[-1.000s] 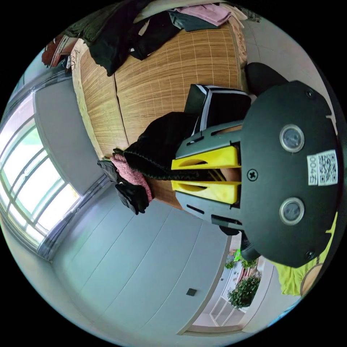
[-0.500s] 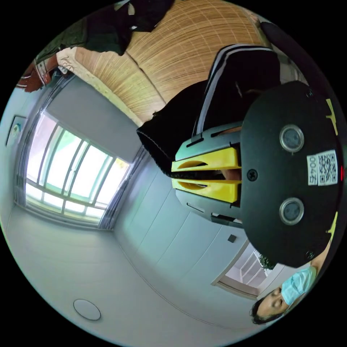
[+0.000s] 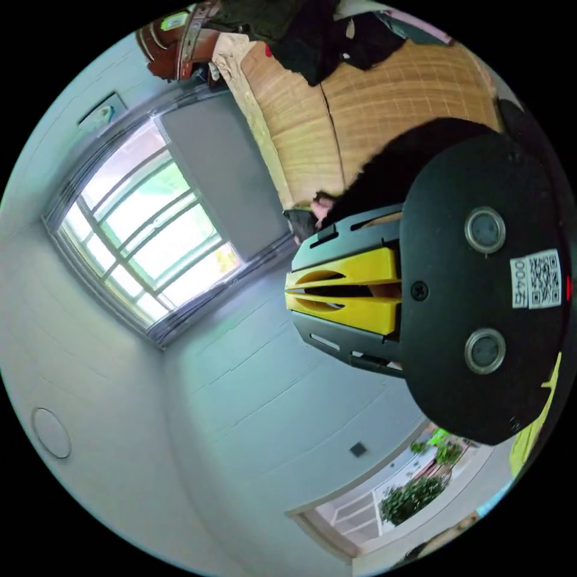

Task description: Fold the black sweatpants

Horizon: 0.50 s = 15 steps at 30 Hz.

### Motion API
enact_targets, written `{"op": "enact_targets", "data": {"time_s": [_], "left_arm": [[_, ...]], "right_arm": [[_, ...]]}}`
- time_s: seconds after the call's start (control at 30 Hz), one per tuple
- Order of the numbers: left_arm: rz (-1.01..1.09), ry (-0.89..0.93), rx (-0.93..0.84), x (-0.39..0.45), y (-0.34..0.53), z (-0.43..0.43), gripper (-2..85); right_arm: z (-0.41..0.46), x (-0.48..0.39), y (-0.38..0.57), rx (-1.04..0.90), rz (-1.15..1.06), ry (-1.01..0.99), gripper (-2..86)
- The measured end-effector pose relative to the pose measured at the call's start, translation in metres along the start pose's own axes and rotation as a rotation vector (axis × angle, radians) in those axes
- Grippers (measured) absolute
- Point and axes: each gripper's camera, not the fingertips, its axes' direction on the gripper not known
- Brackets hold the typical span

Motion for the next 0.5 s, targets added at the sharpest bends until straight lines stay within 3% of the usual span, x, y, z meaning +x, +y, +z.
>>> {"op": "enact_targets", "data": {"time_s": [0.07,0.2,0.33,0.4,0.5], "left_arm": [[-0.083,-0.031,-0.035,-0.005,0.007,0.016,23.2],[-0.136,-0.017,-0.114,-0.031,0.038,0.012,18.5],[-0.314,-0.017,-0.277,-0.071,0.078,0.022,18.3],[-0.481,0.033,-0.294,-0.094,0.102,0.025,17.8],[-0.483,0.021,-0.321,-0.089,0.116,0.028,17.2]], "right_arm": [[0.033,0.013,0.013,-0.087,-0.028,0.138,-0.6],[0.129,0.075,0.093,-0.582,-0.152,0.341,-0.5],[0.186,0.15,0.205,-0.904,-0.102,0.372,-0.3],[0.191,0.171,0.236,-0.968,-0.046,0.332,0.1],[0.144,0.179,0.252,-0.8,-0.036,0.308,2.1]]}}
